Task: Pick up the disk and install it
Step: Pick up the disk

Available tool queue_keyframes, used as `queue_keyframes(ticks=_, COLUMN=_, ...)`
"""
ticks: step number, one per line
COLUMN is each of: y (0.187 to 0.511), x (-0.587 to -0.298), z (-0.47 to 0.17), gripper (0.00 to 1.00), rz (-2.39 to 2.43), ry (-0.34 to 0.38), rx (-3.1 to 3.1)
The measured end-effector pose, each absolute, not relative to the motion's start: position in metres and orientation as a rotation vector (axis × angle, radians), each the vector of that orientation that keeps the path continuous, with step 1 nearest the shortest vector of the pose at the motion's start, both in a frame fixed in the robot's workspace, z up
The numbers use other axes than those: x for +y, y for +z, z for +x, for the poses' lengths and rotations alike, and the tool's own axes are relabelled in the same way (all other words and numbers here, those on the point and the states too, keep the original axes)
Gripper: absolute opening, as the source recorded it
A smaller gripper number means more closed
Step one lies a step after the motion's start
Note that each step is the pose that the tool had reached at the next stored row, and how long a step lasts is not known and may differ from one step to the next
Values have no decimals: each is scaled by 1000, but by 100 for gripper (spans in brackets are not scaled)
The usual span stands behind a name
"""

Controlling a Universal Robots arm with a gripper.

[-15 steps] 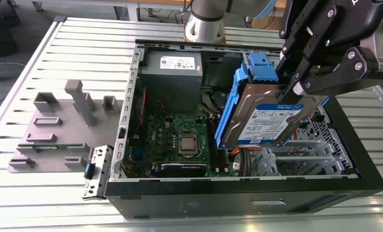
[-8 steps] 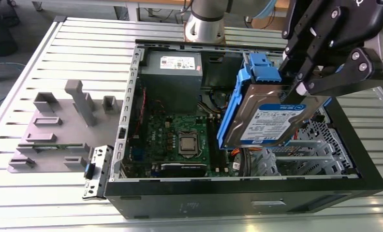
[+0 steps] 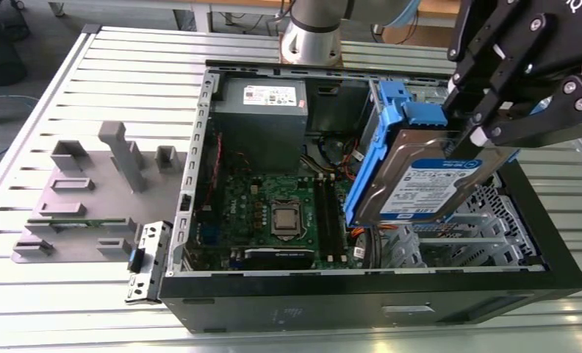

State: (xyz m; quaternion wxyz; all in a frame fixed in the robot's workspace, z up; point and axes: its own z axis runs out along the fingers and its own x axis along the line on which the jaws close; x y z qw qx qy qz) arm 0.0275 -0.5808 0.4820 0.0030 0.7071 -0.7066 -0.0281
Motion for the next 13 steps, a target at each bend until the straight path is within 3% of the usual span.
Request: queue_keyframes(ticks=13, y=480, x=-581, z=54, gripper=35, rz=2200, ry=-88, rx=-2232)
